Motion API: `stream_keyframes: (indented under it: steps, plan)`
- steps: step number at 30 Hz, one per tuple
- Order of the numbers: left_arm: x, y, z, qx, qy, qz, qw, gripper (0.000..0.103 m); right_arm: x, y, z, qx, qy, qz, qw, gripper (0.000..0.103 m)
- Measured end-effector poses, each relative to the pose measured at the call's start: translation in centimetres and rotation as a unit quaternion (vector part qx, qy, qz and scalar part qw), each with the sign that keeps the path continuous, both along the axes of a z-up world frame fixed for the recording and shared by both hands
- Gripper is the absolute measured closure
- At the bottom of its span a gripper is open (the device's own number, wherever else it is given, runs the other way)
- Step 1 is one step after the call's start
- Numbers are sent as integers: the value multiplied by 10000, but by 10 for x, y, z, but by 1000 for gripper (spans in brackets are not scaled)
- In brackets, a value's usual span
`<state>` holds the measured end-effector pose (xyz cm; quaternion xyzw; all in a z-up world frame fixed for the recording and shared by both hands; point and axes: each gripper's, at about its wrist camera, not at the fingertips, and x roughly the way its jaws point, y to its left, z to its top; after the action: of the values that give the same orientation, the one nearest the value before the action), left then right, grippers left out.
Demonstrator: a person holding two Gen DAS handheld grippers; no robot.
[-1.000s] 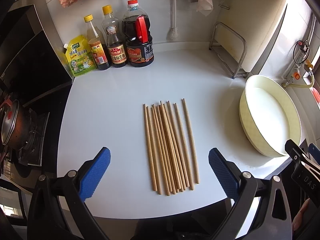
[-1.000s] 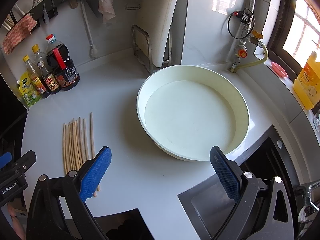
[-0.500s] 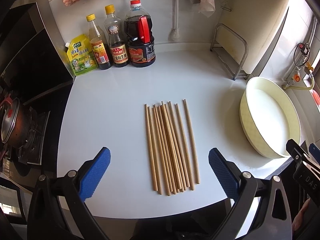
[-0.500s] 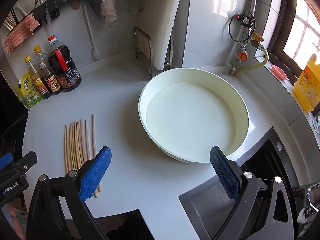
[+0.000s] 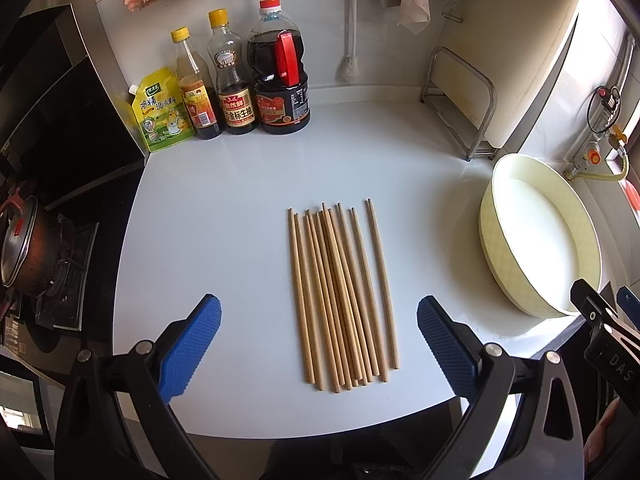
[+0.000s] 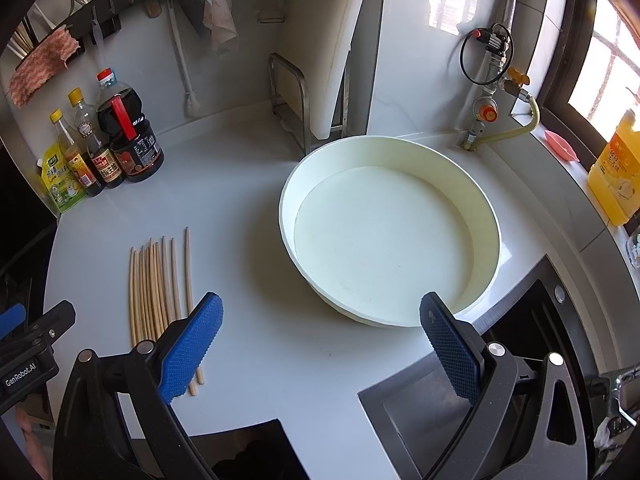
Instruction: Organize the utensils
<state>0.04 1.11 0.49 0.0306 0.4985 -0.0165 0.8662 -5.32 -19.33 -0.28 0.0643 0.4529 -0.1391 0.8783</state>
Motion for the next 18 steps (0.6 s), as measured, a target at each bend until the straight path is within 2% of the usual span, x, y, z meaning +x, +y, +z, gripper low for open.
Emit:
stream_keyframes:
  steps: [13, 18]
  plan:
    - [5, -1, -6, -45, 61, 5, 10000, 6, 2, -2, -2, 61, 23, 5, 10000, 9]
    - [8, 13, -21, -104, 185, 163, 9996, 6, 4, 1, -6, 295, -49, 257, 9992, 9]
